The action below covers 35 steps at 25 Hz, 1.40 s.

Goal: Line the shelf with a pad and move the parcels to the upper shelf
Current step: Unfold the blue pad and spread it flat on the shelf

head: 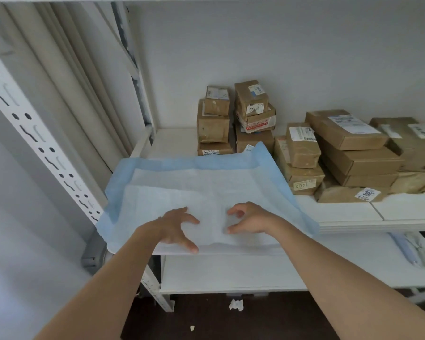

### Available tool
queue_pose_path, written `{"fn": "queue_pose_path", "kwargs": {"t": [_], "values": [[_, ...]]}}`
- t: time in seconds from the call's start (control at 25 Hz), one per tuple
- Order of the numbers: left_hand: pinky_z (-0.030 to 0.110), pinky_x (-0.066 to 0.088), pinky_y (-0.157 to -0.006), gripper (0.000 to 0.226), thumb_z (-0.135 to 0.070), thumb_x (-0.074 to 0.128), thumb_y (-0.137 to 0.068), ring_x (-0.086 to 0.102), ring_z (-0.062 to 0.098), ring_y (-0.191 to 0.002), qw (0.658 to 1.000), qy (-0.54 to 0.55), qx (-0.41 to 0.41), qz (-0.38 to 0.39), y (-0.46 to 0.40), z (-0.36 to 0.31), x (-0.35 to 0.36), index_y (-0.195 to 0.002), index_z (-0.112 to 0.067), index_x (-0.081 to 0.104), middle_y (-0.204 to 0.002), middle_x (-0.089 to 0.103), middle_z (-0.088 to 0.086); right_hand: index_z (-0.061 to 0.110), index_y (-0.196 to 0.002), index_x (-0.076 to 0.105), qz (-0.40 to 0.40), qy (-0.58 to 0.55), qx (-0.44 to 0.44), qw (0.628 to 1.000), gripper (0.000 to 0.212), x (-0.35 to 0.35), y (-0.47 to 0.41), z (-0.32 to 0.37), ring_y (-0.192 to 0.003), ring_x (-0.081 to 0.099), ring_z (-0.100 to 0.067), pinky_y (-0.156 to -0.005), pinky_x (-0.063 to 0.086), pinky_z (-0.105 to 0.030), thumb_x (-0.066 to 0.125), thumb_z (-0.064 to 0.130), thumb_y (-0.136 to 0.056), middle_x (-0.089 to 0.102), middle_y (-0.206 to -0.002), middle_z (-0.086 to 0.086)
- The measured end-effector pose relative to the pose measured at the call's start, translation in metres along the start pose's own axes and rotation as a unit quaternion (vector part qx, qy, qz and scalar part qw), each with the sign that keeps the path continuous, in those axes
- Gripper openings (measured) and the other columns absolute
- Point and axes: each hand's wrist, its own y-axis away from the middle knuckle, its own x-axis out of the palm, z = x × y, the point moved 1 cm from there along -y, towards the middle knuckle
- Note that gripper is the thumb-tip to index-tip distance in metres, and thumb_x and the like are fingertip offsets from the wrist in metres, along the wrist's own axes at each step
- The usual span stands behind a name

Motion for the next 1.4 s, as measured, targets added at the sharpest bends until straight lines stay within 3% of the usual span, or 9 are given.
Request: {"fn": "queue_pose_path", "kwargs": {"t": [0.2,0.32,0.52,0.76,1.0,1.12,1.2,1.28,1.4], "values": [[0.05,0.018,-0.117,0.112,-0.042,0.089,-0.055,0.009,0.026,-0.145,0.992,-0.122,-0.001,-0.027,-0.001,0.001,0.014,-0.144,-0.053,0.021,-0.158,0.007,-0.006,0.043,-0.147,0.026,0.115,0.206,-0.005,0.972,0.105,0.005,0.007,0.016,-0.139,0.016,-0.024,-0.11,0.033,-0.044,0.084,0.056,-0.06,0.022,-0.145,-0.002],[0.048,0.035,-0.107,0.109,-0.041,0.089,-0.054,0.027,0.023,-0.132,0.992,-0.123,-0.009,-0.036,-0.002,0.001,0.012,-0.142,-0.052,0.024,-0.138,0.026,-0.008,0.042,-0.143,0.036,0.096,0.188,-0.008,0.978,0.087,0.008,0.002,0.017,-0.135,0.023,-0.024,-0.109,0.033,-0.041,0.076,0.062,-0.068,0.03,-0.14,-0.003],[0.047,0.044,-0.096,0.089,-0.042,0.088,-0.054,0.04,0.024,-0.118,0.994,-0.096,-0.012,-0.043,0.003,0.003,0.01,-0.126,-0.044,0.037,-0.119,0.032,-0.01,0.039,-0.111,0.059,0.032,0.163,-0.003,0.986,0.04,0.009,-0.008,0.007,-0.125,0.038,-0.025,-0.103,0.038,-0.041,0.054,0.067,-0.084,0.045,-0.119,-0.003],[0.033,0.041,-0.087,0.046,-0.046,0.085,-0.059,0.054,0.019,-0.092,0.997,-0.078,-0.018,-0.019,0.001,0.011,0.01,-0.089,-0.025,0.057,-0.094,0.056,-0.01,0.024,-0.103,0.057,-0.027,0.203,0.029,0.978,0.036,0.012,-0.009,0.007,-0.126,0.028,-0.025,-0.101,0.033,-0.049,0.048,0.057,-0.091,0.027,-0.136,-0.002],[0.025,0.039,-0.065,0.046,-0.052,0.079,-0.07,0.049,0.014,-0.064,1.0,0.006,-0.021,-0.003,-0.004,0.018,-0.006,-0.067,-0.016,0.051,-0.069,0.054,-0.002,0.021,-0.136,0.036,-0.147,0.165,0.113,0.969,0.051,0.009,-0.019,-0.01,-0.135,0.023,-0.031,-0.101,0.037,-0.048,0.04,0.053,-0.096,0.025,-0.141,-0.009],[0.028,0.042,-0.072,0.039,-0.051,0.067,-0.084,0.054,0.018,-0.082,0.983,0.059,0.01,-0.173,-0.024,0.011,-0.01,-0.075,-0.016,0.051,-0.085,0.052,-0.001,0.018,-0.133,0.039,-0.194,0.196,0.118,0.954,0.045,0.004,-0.022,-0.015,-0.129,0.033,-0.03,-0.097,0.04,-0.042,0.041,0.046,-0.098,0.034,-0.136,-0.011],[0.035,0.043,-0.095,0.035,-0.05,0.059,-0.09,0.049,0.022,-0.115,0.964,0.018,0.025,-0.264,-0.04,0.005,-0.01,-0.107,-0.02,0.059,-0.116,0.052,0.001,0.013,-0.127,0.047,-0.22,0.175,0.083,0.956,0.037,-0.002,-0.03,-0.01,-0.124,0.039,-0.028,-0.092,0.044,-0.038,0.044,0.037,-0.098,0.042,-0.13,-0.011],[0.045,0.028,-0.114,0.058,-0.054,0.05,-0.094,0.027,0.026,-0.142,0.97,-0.001,0.014,-0.243,-0.055,0.004,-0.009,-0.143,-0.026,0.04,-0.153,0.03,0.002,0.013,-0.13,0.048,-0.21,0.149,0.012,0.966,0.036,-0.004,-0.042,-0.004,-0.128,0.036,-0.027,-0.095,0.045,-0.037,0.046,0.031,-0.098,0.04,-0.132,-0.009],[0.051,0.004,-0.119,0.077,-0.065,0.039,-0.092,-0.008,0.03,-0.15,0.984,-0.015,-0.066,-0.168,-0.066,0.023,-0.005,-0.154,-0.039,0.002,-0.163,-0.013,0.001,0.021,-0.139,0.041,-0.17,0.173,0.008,0.97,0.045,-0.006,-0.056,-0.008,-0.135,0.026,-0.028,-0.103,0.035,-0.038,0.042,0.038,-0.098,0.031,-0.145,-0.006]]}}
